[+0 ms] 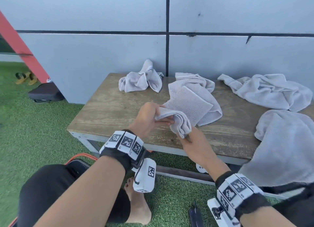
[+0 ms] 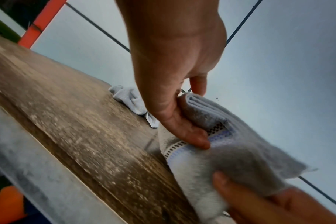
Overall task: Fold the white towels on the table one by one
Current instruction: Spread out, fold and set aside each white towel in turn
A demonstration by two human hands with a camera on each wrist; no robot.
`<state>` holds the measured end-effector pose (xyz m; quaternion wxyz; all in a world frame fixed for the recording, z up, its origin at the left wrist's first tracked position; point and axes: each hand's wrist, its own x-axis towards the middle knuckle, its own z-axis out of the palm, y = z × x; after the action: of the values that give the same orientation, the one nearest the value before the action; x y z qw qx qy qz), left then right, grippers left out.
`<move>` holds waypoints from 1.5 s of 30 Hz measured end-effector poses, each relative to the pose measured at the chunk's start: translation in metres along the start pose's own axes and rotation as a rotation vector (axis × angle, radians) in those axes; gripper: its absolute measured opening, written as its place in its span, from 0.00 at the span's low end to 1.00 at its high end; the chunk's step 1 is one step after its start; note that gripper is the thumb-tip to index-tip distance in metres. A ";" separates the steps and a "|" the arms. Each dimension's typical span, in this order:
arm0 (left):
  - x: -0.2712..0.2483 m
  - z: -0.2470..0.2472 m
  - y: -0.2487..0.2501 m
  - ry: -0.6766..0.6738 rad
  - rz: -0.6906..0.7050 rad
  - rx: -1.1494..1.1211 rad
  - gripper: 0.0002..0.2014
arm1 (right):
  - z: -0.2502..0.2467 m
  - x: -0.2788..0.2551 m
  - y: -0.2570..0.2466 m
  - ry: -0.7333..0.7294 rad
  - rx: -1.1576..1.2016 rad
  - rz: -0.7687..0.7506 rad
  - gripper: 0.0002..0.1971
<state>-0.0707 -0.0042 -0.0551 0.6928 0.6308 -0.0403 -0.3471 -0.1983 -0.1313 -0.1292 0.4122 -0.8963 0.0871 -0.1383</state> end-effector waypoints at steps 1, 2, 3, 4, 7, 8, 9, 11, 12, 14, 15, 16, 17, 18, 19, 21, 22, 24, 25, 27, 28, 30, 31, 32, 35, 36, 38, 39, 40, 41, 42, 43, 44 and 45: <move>-0.001 -0.004 0.002 -0.028 0.016 0.059 0.24 | -0.004 -0.001 -0.004 0.016 0.074 0.036 0.14; 0.000 -0.008 0.002 -0.045 0.035 0.147 0.25 | -0.008 -0.001 -0.006 0.031 0.129 0.076 0.12; 0.000 -0.013 0.002 -0.050 0.045 0.241 0.23 | -0.012 -0.002 -0.008 0.049 0.176 0.104 0.10; 0.000 -0.019 0.001 -0.034 0.055 0.330 0.21 | -0.016 -0.001 -0.008 0.060 0.207 0.125 0.10; -0.002 -0.035 -0.005 -0.057 0.128 0.570 0.15 | -0.022 0.002 -0.006 0.091 0.275 0.152 0.08; -0.004 -0.038 -0.007 -0.079 0.138 0.597 0.11 | -0.024 0.003 -0.004 0.095 0.285 0.166 0.10; -0.006 -0.040 -0.009 -0.094 0.138 0.594 0.07 | -0.024 0.004 -0.003 0.100 0.298 0.182 0.14; -0.007 -0.042 -0.014 -0.094 0.139 0.591 0.12 | -0.025 0.005 0.000 0.091 0.330 0.187 0.21; -0.006 -0.042 -0.018 -0.080 0.149 0.619 0.12 | -0.024 0.004 0.001 0.087 0.340 0.190 0.25; -0.006 -0.040 -0.023 -0.050 0.181 0.662 0.09 | -0.024 0.003 0.003 0.099 0.343 0.210 0.25; -0.005 -0.039 -0.026 -0.041 0.201 0.654 0.13 | -0.024 0.003 0.004 0.108 0.344 0.223 0.23; -0.006 -0.036 -0.028 -0.034 0.228 0.637 0.19 | -0.024 0.002 0.007 0.113 0.351 0.241 0.22; -0.005 -0.033 -0.030 -0.025 0.252 0.624 0.22 | -0.025 0.002 0.009 0.110 0.364 0.257 0.22; -0.005 -0.030 -0.030 -0.015 0.281 0.609 0.22 | -0.025 0.002 0.010 0.103 0.380 0.269 0.24; -0.005 -0.026 -0.030 -0.015 0.292 0.607 0.23 | -0.026 0.001 0.010 0.095 0.392 0.287 0.24; -0.001 -0.018 -0.031 -0.023 0.302 0.636 0.24 | -0.027 0.002 0.013 0.097 0.389 0.329 0.26; 0.002 -0.015 -0.033 -0.022 0.305 0.674 0.24 | -0.027 0.003 0.015 0.100 0.378 0.351 0.29; 0.010 -0.011 -0.038 0.011 0.302 0.762 0.23 | -0.027 0.003 0.020 0.109 0.349 0.396 0.34; 0.015 -0.009 -0.041 0.031 0.296 0.800 0.21 | -0.027 0.003 0.023 0.111 0.333 0.415 0.33; 0.024 -0.003 -0.047 0.063 0.274 0.839 0.15 | -0.028 0.003 0.027 0.119 0.303 0.435 0.26; 0.027 0.000 -0.048 0.084 0.269 0.849 0.13 | -0.030 0.003 0.029 0.129 0.286 0.441 0.22; 0.036 0.006 -0.052 0.134 0.287 0.845 0.12 | -0.032 0.006 0.031 0.156 0.253 0.451 0.18; 0.040 0.008 -0.055 0.157 0.312 0.830 0.12 | -0.032 0.007 0.031 0.171 0.236 0.450 0.18; 0.045 0.010 -0.057 0.177 0.341 0.815 0.13 | -0.033 0.009 0.032 0.185 0.219 0.448 0.17; 0.057 0.015 -0.066 0.238 0.407 0.864 0.13 | -0.034 0.015 0.036 0.216 0.178 0.449 0.15; 0.060 0.016 -0.068 0.257 0.412 0.906 0.13 | -0.034 0.016 0.038 0.216 0.168 0.452 0.15; 0.065 0.020 -0.072 0.298 0.408 0.995 0.12 | -0.034 0.019 0.041 0.209 0.145 0.463 0.16; 0.067 0.023 -0.073 0.320 0.403 1.039 0.12 | -0.033 0.021 0.043 0.204 0.133 0.475 0.16; 0.069 0.025 -0.074 0.342 0.392 1.080 0.12 | -0.033 0.022 0.045 0.201 0.122 0.488 0.17; 0.071 0.027 -0.075 0.364 0.377 1.112 0.13 | -0.032 0.024 0.047 0.201 0.111 0.501 0.17; 0.073 0.029 -0.075 0.384 0.357 1.135 0.14 | -0.030 0.025 0.049 0.200 0.104 0.513 0.18; 0.075 0.030 -0.075 0.400 0.336 1.149 0.15 | -0.029 0.027 0.051 0.201 0.100 0.524 0.18; 0.077 0.031 -0.075 0.414 0.313 1.159 0.16 | -0.029 0.028 0.053 0.201 0.098 0.536 0.19; 0.078 0.032 -0.075 0.427 0.297 1.168 0.17 | -0.028 0.029 0.054 0.200 0.094 0.547 0.19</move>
<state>-0.0599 -0.0702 -0.1460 0.2682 0.9474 -0.1710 -0.0350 -0.1819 -0.1942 -0.1478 0.4645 -0.8014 0.3592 -0.1138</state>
